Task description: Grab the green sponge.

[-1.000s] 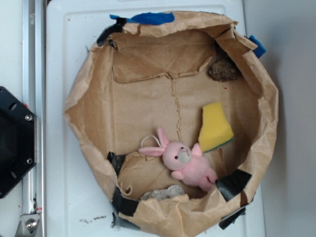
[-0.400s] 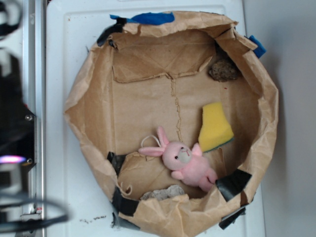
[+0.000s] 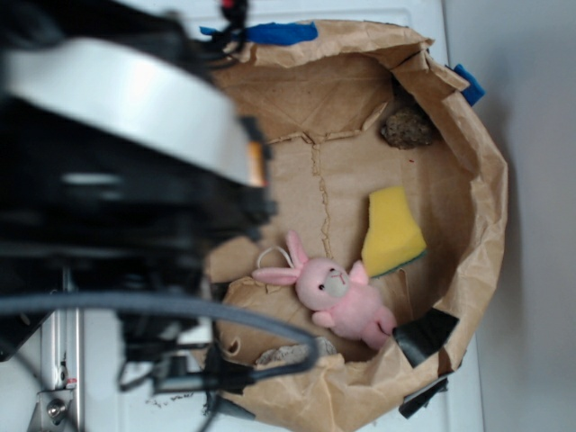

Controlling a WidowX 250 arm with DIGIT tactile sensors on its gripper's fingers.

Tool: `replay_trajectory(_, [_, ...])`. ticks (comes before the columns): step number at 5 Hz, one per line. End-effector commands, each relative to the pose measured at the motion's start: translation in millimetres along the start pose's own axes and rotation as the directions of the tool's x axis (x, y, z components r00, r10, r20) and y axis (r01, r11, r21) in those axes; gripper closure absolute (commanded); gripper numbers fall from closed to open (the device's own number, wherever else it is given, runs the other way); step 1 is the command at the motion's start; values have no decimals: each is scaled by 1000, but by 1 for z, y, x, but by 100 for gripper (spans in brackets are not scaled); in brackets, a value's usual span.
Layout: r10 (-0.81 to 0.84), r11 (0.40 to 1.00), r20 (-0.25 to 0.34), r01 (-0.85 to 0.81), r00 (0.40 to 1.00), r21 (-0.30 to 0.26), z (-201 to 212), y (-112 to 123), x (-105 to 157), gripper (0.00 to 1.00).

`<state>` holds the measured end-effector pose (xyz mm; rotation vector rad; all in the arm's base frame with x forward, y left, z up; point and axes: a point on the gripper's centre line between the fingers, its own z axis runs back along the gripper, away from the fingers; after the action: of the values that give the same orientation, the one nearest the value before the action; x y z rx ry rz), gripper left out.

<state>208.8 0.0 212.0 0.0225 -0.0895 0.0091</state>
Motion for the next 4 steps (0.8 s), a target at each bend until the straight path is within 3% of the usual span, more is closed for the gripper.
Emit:
replay_trajectory(1, [-487,873,153,482,860,71,-8,-17,34,0])
replay_trajectory(2, [-679,730,208,678,705,86,-16,1,35,0])
replay_trajectory(3, [-731,663,250,747,635,42,-24,17,32,0])
replay_trajectory(4, [-732,649,273,761,624,3,-40,22,27,0])
